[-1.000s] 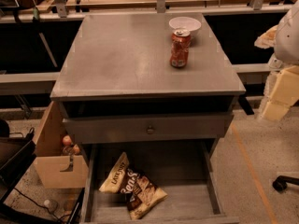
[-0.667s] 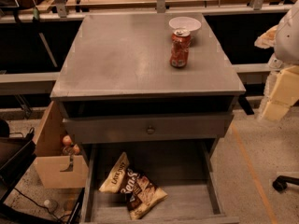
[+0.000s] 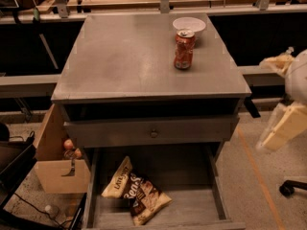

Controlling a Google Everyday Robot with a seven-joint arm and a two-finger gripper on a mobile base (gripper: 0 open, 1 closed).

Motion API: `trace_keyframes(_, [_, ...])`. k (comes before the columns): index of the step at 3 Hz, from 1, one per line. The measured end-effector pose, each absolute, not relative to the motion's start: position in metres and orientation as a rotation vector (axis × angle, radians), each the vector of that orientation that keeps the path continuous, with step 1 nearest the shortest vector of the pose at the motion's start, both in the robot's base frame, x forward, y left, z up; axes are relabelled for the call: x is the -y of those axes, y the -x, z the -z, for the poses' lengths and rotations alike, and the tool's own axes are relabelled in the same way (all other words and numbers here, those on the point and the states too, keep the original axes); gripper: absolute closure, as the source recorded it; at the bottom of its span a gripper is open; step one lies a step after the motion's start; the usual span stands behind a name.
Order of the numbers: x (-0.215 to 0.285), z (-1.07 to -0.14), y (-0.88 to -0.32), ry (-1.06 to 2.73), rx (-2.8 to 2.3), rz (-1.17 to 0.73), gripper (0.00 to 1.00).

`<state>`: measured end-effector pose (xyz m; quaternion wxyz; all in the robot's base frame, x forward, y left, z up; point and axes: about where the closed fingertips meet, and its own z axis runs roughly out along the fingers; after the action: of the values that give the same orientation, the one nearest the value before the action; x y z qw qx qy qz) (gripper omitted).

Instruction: Pick brown chip bag from middle drawer and place on counter

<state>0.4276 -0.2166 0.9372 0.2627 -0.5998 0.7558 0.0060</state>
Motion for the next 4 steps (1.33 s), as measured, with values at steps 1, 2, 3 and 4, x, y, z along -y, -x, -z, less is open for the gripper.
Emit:
trace_keyframes(1, [0.207, -0.872, -0.417, 1.589, -1.977, -0.108, 0.0])
trace_keyframes(2, [0.202, -0.792, -0.412, 1.544, -1.992, -0.141, 0.0])
trace_keyframes(3, [0.192, -0.722, -0.418, 1.503, -2.049, -0.157, 0.0])
trace_keyframes(4, [0.184, -0.68, -0.427, 1.511, -2.119, -0.126, 0.0])
